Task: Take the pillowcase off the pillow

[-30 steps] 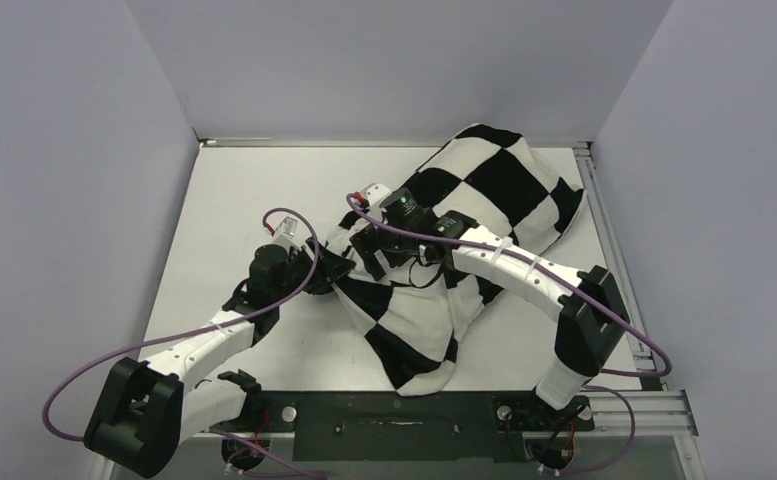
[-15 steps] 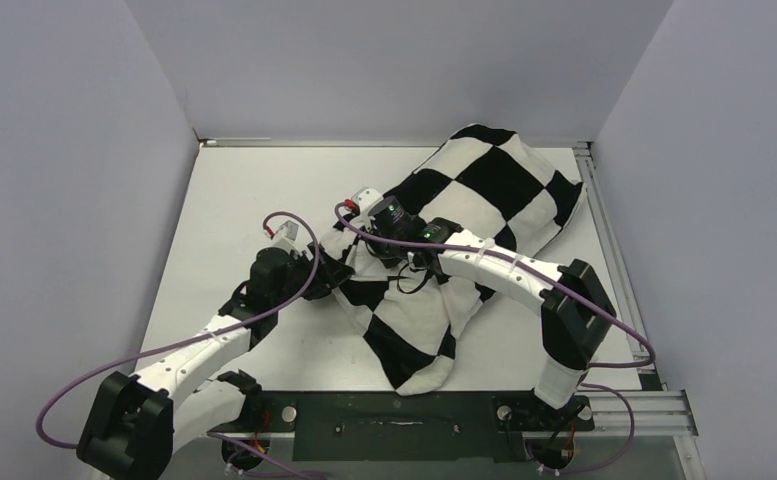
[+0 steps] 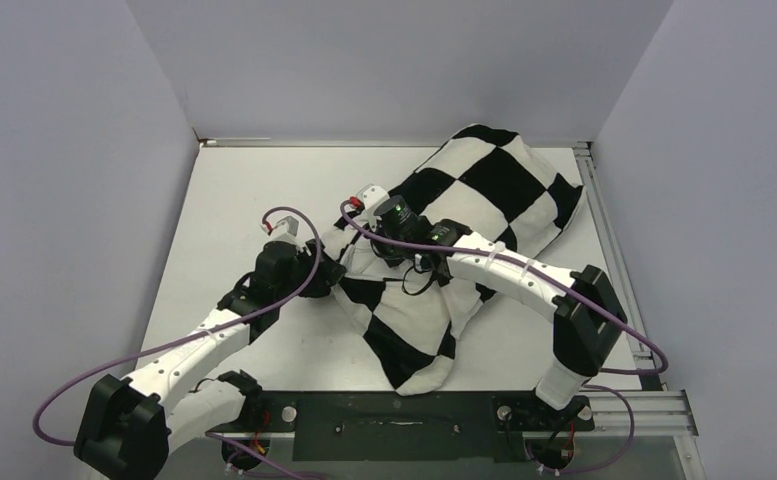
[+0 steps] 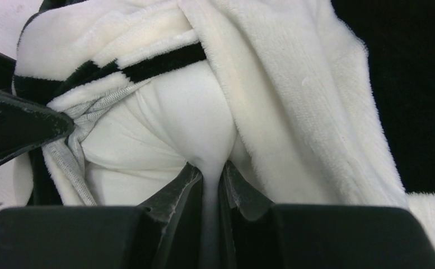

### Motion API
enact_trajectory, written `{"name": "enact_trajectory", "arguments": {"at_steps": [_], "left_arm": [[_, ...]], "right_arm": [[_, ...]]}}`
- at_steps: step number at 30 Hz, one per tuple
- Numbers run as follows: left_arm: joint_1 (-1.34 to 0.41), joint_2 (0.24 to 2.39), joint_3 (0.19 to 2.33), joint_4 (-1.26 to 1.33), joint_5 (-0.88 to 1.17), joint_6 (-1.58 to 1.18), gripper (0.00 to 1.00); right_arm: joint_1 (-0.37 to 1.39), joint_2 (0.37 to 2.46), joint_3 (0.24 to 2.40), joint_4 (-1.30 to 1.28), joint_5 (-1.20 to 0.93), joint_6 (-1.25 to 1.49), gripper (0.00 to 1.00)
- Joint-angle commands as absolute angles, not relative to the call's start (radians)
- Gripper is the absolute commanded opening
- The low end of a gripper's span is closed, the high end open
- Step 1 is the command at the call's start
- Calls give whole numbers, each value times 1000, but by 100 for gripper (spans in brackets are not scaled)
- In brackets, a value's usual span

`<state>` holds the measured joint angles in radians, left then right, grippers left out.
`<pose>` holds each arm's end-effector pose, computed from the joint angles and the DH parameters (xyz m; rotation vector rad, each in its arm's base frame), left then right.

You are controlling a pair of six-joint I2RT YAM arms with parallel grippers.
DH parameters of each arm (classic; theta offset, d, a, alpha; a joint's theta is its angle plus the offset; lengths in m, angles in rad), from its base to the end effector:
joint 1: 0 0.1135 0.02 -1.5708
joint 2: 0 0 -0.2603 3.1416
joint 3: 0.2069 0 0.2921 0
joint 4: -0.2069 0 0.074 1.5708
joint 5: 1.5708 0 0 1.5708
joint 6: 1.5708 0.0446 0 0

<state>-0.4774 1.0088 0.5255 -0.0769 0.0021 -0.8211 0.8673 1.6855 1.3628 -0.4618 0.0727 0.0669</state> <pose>0.2334 -0.1208 0.1910 -0.3799 2.1965 -0.7474 0.2766 0.3211 0.2546 -0.8954 2.2088 0.3677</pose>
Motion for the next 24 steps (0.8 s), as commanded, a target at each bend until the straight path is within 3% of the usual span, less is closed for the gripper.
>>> {"name": "enact_trajectory", "arguments": {"at_steps": [1, 6, 15, 24], "left_arm": [[-471, 1048, 550, -221, -164, -765, 47], [-468, 1076, 525, -201, -193, -795, 23], [-400, 1112, 438, -102, -121, -849, 0], [-371, 1178, 400, -46, -86, -850, 0]], "right_arm": [[821, 1591, 1325, -533, 215, 58, 5], [766, 1504, 1273, -522, 216, 60, 5], [607, 1351, 1157, -499, 137, 78, 5], [512, 1256, 1082, -430, -98, 88, 5]]}}
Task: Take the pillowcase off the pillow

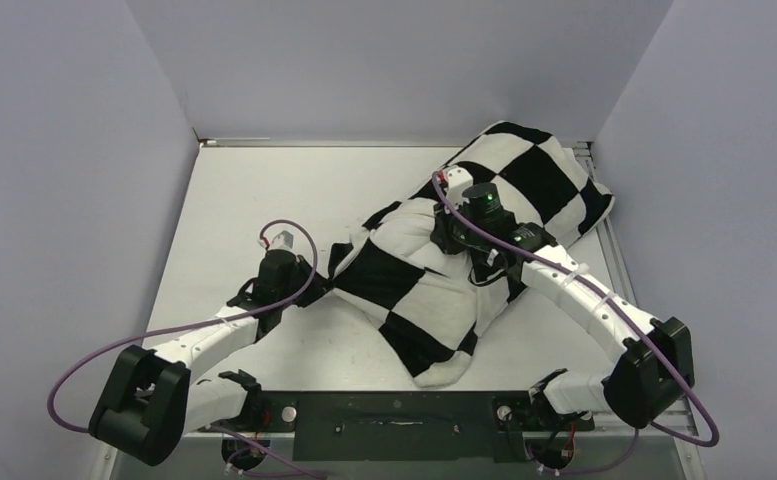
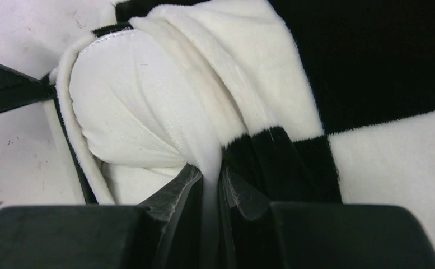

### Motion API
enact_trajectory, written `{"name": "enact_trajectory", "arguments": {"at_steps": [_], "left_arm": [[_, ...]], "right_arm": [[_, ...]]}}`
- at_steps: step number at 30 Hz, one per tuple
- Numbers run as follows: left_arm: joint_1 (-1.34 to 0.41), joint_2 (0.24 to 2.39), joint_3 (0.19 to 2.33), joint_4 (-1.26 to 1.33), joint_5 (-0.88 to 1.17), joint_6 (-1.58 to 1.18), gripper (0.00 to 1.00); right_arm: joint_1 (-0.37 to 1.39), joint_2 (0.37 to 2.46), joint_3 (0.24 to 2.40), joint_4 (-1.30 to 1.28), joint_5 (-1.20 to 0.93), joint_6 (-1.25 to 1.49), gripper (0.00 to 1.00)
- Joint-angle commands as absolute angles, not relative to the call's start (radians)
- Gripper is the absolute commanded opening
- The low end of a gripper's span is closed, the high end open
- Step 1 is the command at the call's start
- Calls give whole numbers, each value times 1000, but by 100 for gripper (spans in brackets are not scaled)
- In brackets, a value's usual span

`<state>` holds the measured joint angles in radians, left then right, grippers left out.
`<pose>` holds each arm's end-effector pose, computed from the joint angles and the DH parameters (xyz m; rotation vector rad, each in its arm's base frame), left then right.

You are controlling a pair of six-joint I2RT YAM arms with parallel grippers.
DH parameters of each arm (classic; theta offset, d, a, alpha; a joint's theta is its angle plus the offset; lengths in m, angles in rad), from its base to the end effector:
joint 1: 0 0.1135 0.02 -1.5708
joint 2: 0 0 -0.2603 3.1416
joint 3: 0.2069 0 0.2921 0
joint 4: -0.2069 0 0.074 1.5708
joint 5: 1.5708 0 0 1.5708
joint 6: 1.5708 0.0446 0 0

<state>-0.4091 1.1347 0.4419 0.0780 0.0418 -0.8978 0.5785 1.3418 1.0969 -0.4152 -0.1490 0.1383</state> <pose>0.2426 -0.1072 0.1446 -0.5311 2.2330 -0.7610 0.2862 0.1948 0.2835 -0.5789 2.2061 0.5508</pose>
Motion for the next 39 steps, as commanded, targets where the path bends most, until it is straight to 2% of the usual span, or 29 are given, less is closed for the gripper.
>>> {"name": "enact_trajectory", "arguments": {"at_steps": [1, 7, 9, 11, 16, 19, 27, 36, 39], "left_arm": [[-365, 1190, 397, -45, -81, -851, 0], [-347, 1188, 396, 15, -16, -844, 0], [-356, 1153, 417, 23, -2, -829, 6], [-371, 1107, 452, 16, 0, -820, 16], [-406, 1063, 593, -66, 31, -810, 54], [-434, 1066, 681, -91, 40, -825, 63], [-511, 1180, 824, -17, 70, -865, 68], [-551, 1342, 880, 62, 43, -858, 68], [-563, 1363, 860, 73, 58, -862, 65]], "right_arm": [[507, 1247, 1076, -425, -118, 87, 5], [487, 1227, 1075, -422, -252, 48, 5], [489, 1237, 1078, -428, -263, 41, 5], [489, 1241, 1075, -422, -275, 41, 5], [509, 1266, 1078, -417, -281, 42, 5], [538, 1281, 1080, -416, -262, 38, 5], [587, 1298, 1090, -402, -229, 46, 5], [618, 1306, 1097, -395, -210, 52, 5], [620, 1298, 1099, -390, -176, 60, 5]]}}
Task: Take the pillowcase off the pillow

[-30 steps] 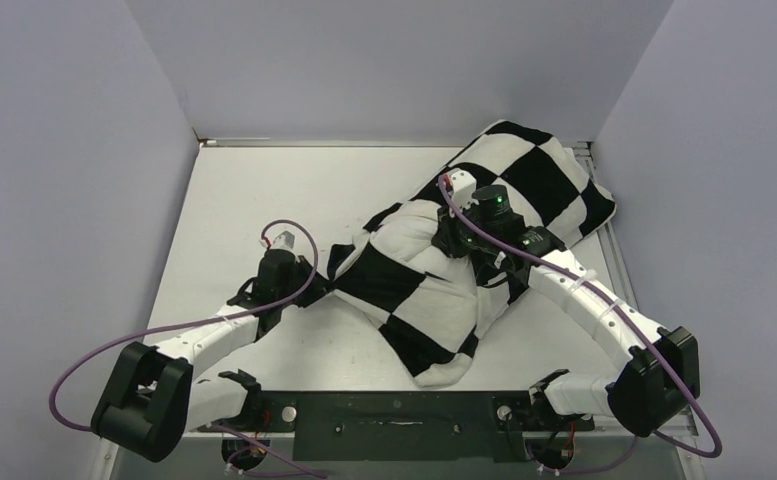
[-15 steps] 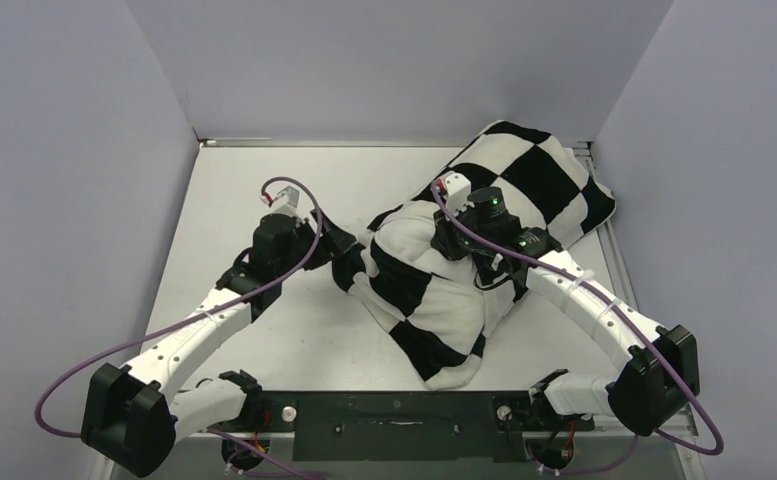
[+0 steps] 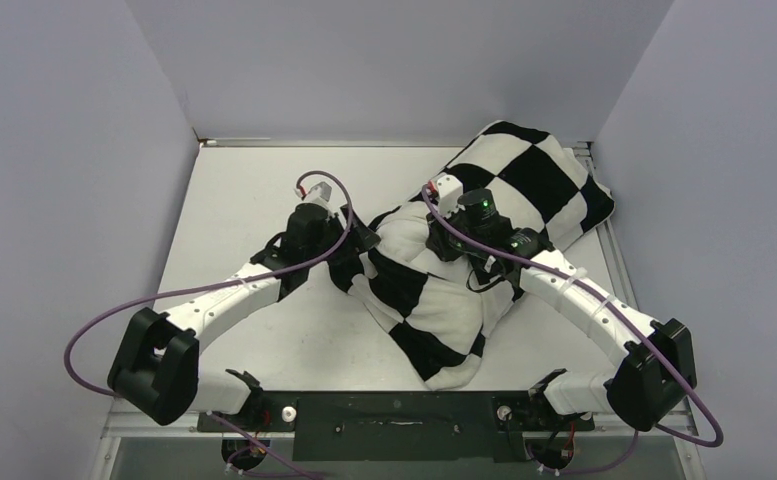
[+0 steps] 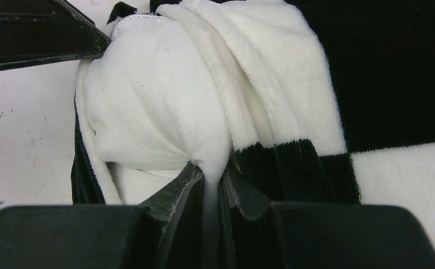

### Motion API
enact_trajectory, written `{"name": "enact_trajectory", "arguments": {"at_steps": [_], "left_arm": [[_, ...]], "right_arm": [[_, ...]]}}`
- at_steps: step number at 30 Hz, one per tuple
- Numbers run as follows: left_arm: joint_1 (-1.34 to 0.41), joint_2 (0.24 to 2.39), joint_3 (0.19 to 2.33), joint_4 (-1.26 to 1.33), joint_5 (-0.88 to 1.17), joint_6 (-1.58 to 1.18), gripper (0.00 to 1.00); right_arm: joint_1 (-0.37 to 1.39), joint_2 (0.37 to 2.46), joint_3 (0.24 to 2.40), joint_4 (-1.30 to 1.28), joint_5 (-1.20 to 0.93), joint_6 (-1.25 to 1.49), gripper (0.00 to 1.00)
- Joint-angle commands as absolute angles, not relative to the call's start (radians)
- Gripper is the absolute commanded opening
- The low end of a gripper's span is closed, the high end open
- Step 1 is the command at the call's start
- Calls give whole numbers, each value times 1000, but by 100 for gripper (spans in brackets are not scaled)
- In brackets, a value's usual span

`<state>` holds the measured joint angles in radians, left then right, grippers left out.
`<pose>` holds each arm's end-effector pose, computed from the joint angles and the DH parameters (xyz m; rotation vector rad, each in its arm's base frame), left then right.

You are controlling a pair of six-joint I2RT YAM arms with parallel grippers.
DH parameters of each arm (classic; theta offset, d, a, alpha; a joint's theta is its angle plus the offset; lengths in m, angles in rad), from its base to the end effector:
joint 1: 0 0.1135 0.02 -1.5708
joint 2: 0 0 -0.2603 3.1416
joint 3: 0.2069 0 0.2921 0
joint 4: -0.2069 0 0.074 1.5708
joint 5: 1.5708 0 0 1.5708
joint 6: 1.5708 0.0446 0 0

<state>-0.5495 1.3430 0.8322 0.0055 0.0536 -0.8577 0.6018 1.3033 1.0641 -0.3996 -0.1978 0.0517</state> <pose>0.2918 -0.1815 0.2223 -0.3043 2.1862 -0.8870 0.2734 0.1984 0.2849 -0.7204 2.1388 0.5757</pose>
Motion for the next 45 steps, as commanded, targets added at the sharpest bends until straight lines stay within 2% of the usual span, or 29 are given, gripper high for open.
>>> {"name": "enact_trajectory", "arguments": {"at_steps": [1, 11, 26, 32, 38, 45], "left_arm": [[-570, 1361, 843, 75, 58, -862, 63], [-580, 1316, 625, 110, 41, -899, 26], [-617, 1394, 566, 200, 57, -895, 2], [-627, 1400, 537, 270, 43, -883, 0], [-635, 1430, 592, 343, 30, -860, 0], [-678, 1486, 758, 390, 8, -792, 0]], "right_arm": [[619, 1293, 1100, -386, -157, 67, 5], [577, 1254, 1118, -348, -45, 152, 5], [494, 1193, 1146, -259, -77, 284, 5], [384, 1184, 1161, -184, -234, 375, 5], [388, 1240, 1200, -108, -396, 431, 5], [444, 1350, 1313, -56, -397, 432, 5]]}}
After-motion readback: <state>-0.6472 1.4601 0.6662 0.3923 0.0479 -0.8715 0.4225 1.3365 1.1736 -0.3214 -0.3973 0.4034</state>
